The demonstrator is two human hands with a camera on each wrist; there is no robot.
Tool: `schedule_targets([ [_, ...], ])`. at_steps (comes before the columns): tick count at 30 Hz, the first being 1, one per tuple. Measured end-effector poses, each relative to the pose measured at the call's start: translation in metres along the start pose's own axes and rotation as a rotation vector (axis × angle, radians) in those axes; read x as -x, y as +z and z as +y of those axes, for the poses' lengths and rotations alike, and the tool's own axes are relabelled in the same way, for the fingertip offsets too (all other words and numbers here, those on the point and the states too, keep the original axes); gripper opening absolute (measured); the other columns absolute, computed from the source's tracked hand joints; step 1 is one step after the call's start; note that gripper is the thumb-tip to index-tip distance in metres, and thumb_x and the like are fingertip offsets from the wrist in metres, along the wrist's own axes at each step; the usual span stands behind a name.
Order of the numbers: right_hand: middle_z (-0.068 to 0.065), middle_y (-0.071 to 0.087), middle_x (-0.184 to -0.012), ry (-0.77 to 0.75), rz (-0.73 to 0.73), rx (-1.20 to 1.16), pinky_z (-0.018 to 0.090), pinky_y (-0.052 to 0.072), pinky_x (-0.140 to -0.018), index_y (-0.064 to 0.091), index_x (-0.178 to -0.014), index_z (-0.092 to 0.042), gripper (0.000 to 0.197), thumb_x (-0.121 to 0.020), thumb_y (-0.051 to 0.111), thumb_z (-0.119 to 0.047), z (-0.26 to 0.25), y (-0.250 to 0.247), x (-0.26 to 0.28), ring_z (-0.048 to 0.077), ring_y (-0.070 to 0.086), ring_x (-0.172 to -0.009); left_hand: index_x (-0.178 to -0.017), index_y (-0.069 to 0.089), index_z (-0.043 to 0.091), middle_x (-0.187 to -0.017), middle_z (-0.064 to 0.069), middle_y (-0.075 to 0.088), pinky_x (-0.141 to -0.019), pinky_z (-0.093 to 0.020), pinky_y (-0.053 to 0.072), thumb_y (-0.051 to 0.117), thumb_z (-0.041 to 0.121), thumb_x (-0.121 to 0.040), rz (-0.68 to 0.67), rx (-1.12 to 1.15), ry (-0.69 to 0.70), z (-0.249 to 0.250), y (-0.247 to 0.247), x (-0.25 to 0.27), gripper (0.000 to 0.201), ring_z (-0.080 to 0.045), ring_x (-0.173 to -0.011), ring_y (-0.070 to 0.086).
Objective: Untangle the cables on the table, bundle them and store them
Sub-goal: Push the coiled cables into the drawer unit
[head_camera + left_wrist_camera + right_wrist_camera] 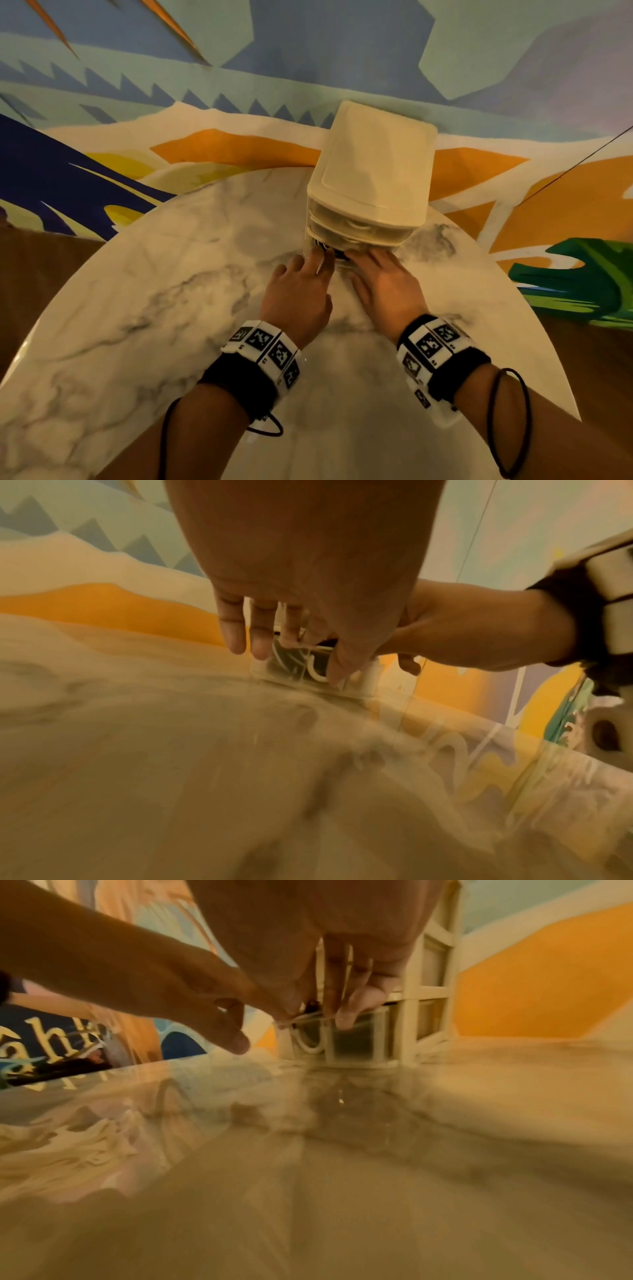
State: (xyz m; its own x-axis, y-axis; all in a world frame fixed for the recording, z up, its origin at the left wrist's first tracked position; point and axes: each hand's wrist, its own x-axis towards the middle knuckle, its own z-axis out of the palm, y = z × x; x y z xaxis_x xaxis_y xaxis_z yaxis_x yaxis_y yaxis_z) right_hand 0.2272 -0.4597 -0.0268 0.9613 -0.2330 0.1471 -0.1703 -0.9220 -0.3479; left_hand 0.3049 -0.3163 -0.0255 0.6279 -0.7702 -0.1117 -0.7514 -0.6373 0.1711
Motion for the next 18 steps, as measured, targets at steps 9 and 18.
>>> schedule_targets([
  [9, 0.001, 0.063, -0.086, 0.165, -0.150, 0.021, 0.030, 0.040, -0.060, 0.054, -0.085, -0.019, 0.025, -0.087, 0.058, -0.044, 0.015, -0.017, -0.022, 0.026, 0.058, -0.079, -0.148, 0.012, 0.018, -0.146, -0.007, 0.024, -0.097, -0.039, 0.038, 0.045, 0.044, -0.090, -0.021, 0.016, -0.001, 0.007, 0.003, -0.004, 0.071, -0.026, -0.124, 0.037],
  [18, 0.004, 0.066, -0.082, 0.197, -0.203, 0.116, 0.028, 0.033, -0.062, 0.060, -0.077, -0.022, 0.029, -0.092, 0.051, -0.045, 0.005, -0.024, -0.035, 0.026, 0.060, -0.081, -0.145, 0.020, 0.019, -0.141, -0.005, 0.033, -0.093, -0.036, 0.042, 0.047, 0.040, -0.088, 0.016, 0.079, 0.018, 0.009, 0.003, 0.004, 0.067, -0.023, -0.118, 0.043],
])
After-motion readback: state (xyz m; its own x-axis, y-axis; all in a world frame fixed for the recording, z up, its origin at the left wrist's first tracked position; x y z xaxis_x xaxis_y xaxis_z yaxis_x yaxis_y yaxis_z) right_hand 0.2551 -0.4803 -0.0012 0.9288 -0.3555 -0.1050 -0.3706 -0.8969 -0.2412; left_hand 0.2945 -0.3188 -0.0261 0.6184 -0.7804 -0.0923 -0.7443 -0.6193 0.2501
